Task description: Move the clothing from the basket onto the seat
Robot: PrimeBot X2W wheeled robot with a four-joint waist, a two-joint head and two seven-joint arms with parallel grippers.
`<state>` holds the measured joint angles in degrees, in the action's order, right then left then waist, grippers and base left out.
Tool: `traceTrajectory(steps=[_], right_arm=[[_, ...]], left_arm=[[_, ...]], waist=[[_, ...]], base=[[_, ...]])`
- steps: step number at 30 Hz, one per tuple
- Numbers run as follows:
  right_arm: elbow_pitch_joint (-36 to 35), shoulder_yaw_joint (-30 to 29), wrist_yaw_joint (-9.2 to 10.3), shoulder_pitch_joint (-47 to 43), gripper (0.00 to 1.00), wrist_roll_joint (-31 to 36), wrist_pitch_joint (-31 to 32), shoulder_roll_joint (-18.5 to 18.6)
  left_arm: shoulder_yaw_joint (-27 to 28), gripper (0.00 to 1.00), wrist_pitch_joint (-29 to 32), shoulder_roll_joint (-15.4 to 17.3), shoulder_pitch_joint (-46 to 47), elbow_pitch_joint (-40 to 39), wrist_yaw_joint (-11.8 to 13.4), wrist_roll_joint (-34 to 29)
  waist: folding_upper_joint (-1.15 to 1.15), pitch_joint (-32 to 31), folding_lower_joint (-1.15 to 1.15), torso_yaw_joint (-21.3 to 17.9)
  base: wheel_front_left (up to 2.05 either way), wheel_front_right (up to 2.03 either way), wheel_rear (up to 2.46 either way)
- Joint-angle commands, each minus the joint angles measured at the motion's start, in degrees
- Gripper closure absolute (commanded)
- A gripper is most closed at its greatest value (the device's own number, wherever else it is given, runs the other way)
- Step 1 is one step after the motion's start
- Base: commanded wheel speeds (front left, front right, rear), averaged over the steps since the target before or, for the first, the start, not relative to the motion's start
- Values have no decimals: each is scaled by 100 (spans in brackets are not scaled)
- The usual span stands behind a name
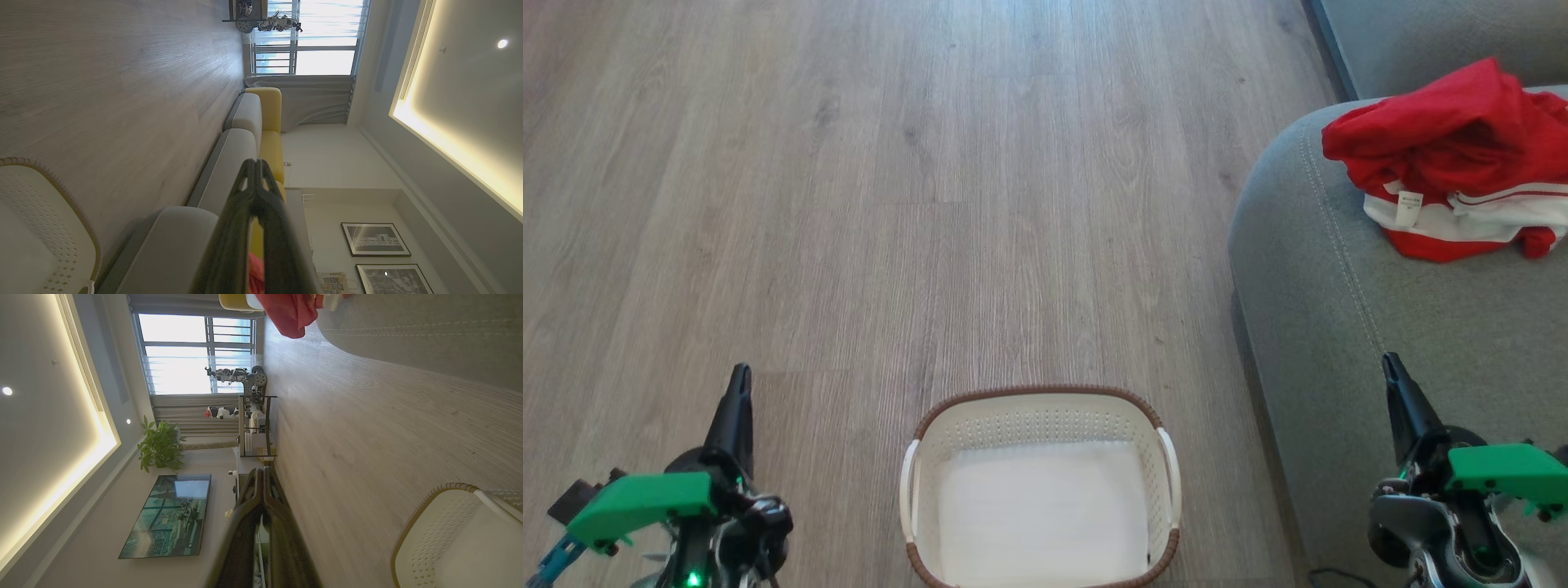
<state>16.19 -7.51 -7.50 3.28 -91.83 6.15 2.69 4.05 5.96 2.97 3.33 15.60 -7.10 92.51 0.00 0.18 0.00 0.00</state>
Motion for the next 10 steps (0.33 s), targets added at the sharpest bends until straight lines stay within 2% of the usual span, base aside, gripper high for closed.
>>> traceTrajectory(steps=[1, 10], right_arm=[[-216, 95, 1, 291, 100, -30, 37, 21], [-216, 95, 1, 291, 100, -30, 37, 21]], left_arm=[[195, 100, 11, 31, 283, -155, -38, 9], [201, 100, 16, 27, 283, -155, -38, 3]], waist=[[0, 0, 0, 0], [0, 0, 0, 0]], base=[[0, 0, 0], [0, 0, 0]])
